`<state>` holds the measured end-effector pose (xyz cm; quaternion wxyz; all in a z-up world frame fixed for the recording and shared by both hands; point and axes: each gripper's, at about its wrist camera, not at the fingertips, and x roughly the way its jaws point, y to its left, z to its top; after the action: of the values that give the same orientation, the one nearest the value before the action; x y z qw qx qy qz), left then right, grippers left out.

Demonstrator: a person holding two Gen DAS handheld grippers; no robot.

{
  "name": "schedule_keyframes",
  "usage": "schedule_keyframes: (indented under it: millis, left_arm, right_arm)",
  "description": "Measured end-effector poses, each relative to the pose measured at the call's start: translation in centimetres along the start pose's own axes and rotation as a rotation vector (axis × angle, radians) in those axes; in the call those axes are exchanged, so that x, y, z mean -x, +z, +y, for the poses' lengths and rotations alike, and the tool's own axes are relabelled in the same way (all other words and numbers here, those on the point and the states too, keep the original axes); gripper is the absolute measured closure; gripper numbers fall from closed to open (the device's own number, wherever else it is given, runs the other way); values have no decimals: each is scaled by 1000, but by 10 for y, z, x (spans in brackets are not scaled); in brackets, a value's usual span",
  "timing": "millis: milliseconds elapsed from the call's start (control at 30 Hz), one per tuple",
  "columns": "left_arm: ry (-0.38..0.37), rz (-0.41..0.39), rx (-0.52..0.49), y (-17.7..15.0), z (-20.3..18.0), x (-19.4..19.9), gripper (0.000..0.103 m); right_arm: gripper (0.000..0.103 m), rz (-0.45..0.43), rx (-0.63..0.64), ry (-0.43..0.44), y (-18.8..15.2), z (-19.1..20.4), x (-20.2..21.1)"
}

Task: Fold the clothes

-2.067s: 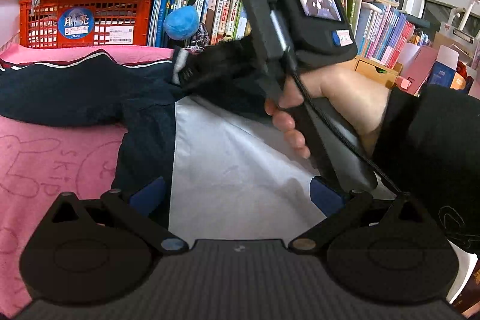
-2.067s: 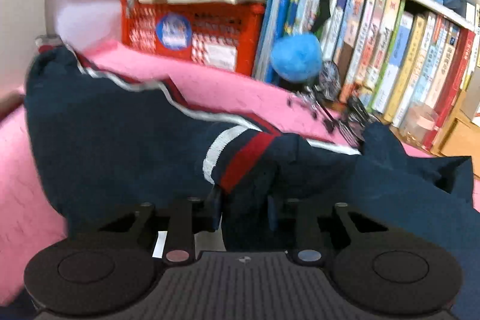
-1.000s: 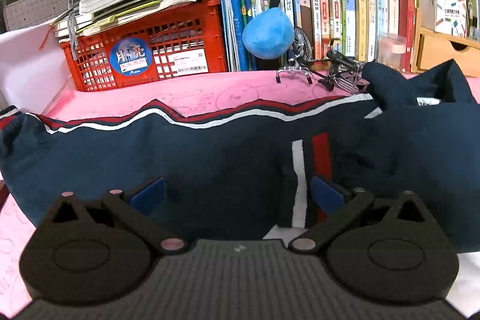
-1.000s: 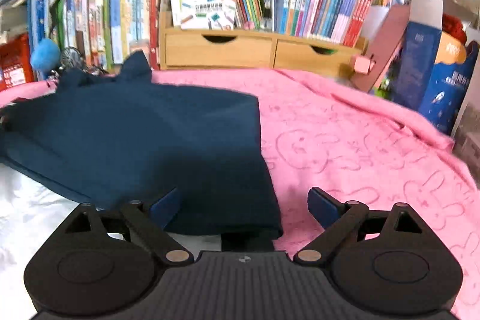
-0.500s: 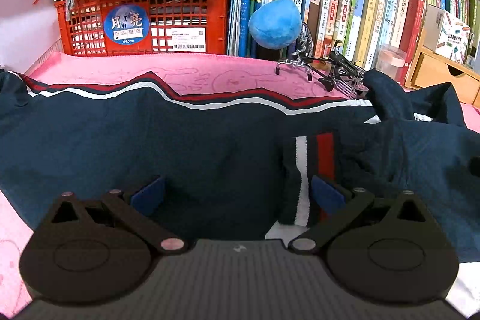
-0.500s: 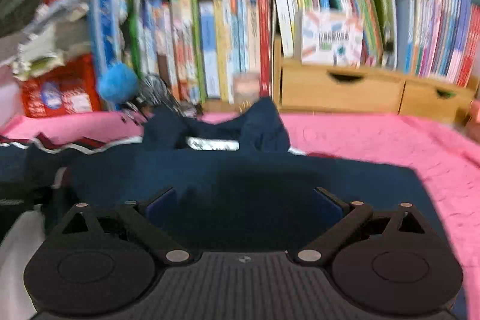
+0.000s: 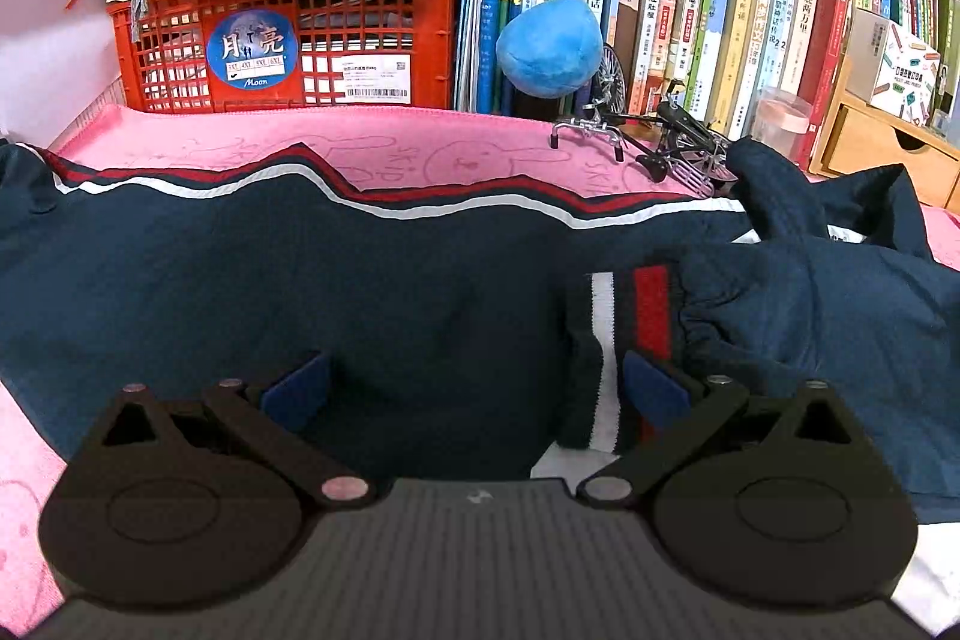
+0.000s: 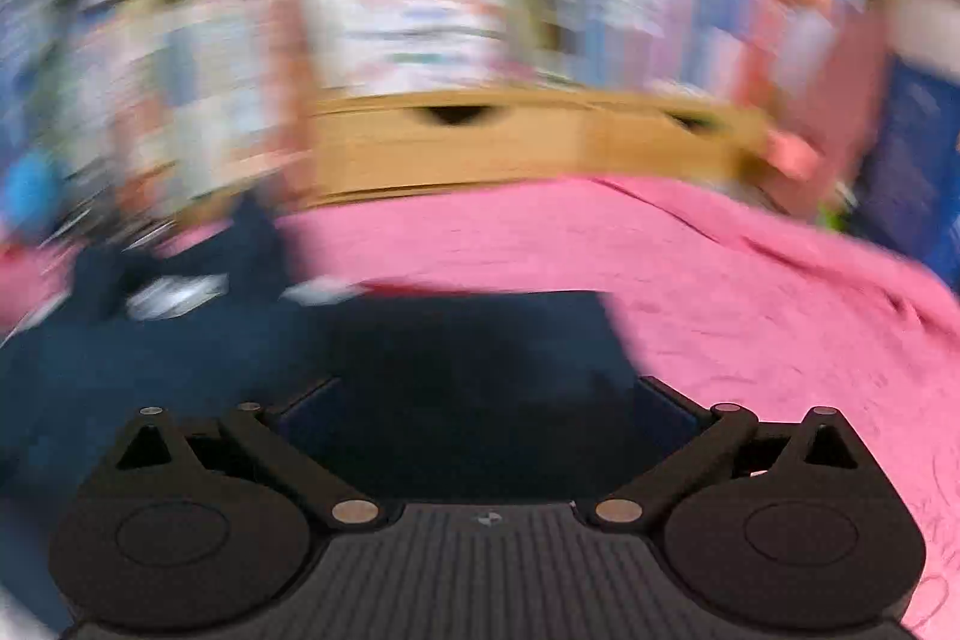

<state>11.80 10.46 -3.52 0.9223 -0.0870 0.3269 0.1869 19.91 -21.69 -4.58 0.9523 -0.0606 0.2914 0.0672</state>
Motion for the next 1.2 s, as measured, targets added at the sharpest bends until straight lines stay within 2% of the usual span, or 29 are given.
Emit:
schedule_keyframes:
  millis: [67, 200, 367, 667, 833, 967, 1067, 1133, 1200]
  left_arm:
    - [-1, -1, 2, 0, 0, 0, 0]
    - [-2, -2, 5, -1, 0, 0, 0]
    - [-4, -3, 6, -1, 1, 0, 0]
    - [-48, -19, 87, -3, 18, 10, 0]
    - [13, 23, 17, -5, 29, 54, 0]
    - [32, 17, -28, -10, 44, 94, 0]
    - [65, 19, -31, -17, 55, 113, 0]
    - [67, 14, -6, -22, 68, 124, 0]
    - [75, 19, 26, -28, 81, 131, 0]
  right_arm:
    - [0, -18, 128, 35, -20, 22, 19]
    - [0, 9, 195, 103, -46, 42, 37]
    - [0, 103, -5, 174, -44, 24, 23]
    - [0, 116, -1, 163, -42, 24, 21]
    - [0, 120, -10, 147, -43, 26, 23]
    - [0, 121, -23, 130, -46, 28, 29]
    - [0, 143, -12, 156, -47, 27, 41]
    - [0, 141, -55, 167, -50, 23, 63]
    - [0, 89, -97, 246, -57, 18, 95]
